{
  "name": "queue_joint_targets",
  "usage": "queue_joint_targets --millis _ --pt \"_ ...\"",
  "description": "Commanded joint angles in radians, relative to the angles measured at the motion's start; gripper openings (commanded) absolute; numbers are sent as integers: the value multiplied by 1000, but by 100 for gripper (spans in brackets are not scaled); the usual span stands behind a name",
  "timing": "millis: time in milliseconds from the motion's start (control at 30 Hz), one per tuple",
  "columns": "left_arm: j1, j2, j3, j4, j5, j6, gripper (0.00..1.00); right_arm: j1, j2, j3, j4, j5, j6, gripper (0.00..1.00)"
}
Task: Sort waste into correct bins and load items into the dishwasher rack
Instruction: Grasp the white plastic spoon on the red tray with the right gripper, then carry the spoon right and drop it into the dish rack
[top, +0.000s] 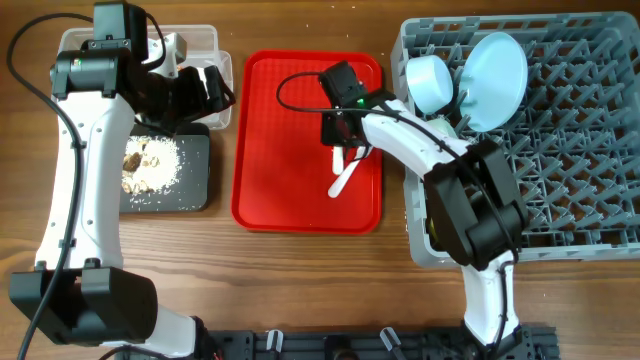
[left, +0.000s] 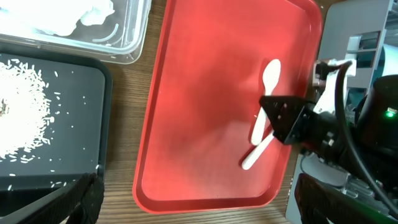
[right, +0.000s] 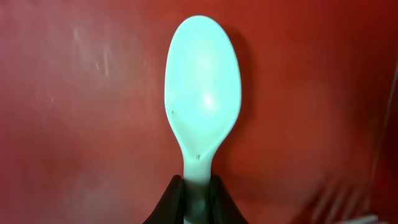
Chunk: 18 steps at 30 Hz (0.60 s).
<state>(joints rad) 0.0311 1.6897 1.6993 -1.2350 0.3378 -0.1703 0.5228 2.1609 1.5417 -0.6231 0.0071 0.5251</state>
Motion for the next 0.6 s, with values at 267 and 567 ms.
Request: queue_joint_targets --millis 267,567 --pt "-1 -1 8 0 1 2 100 -11 -606 10 -338 53 -80 4" --pt "-1 -1 8 0 1 2 100 -294 -812 -22 -713 385 315 4"
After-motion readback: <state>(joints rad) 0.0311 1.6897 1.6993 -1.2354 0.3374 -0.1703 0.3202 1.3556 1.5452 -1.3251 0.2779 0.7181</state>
